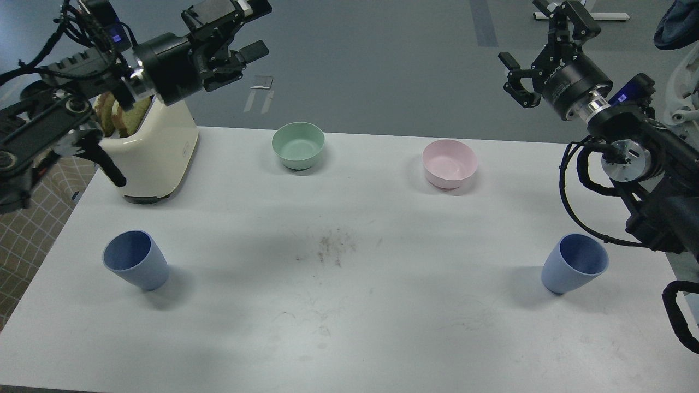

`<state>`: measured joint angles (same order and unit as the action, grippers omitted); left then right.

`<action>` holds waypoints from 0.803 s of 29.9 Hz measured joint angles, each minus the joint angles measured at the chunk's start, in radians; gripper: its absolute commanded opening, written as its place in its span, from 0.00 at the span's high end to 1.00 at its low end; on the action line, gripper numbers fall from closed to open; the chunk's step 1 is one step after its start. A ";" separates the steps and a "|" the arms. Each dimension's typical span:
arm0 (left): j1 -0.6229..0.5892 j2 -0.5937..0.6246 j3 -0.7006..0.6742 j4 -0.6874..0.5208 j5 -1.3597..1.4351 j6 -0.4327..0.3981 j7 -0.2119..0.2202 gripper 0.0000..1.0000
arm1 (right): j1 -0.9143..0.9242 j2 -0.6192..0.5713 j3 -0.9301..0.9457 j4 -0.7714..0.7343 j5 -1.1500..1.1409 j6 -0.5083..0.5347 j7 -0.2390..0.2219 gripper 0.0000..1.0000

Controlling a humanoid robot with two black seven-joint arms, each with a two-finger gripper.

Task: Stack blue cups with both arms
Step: 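Lower the left gripper toward the blue cup nearest it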

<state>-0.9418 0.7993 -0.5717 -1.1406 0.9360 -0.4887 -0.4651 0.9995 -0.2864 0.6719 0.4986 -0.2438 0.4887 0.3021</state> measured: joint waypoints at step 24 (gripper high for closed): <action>0.225 0.599 0.185 -0.328 0.662 0.000 -0.024 0.02 | -0.070 -0.045 0.001 0.065 0.000 0.000 0.000 0.00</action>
<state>-0.7166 1.3982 -0.3871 -1.4691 1.5978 -0.4887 -0.4889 0.9292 -0.3316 0.6733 0.5639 -0.2438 0.4887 0.3021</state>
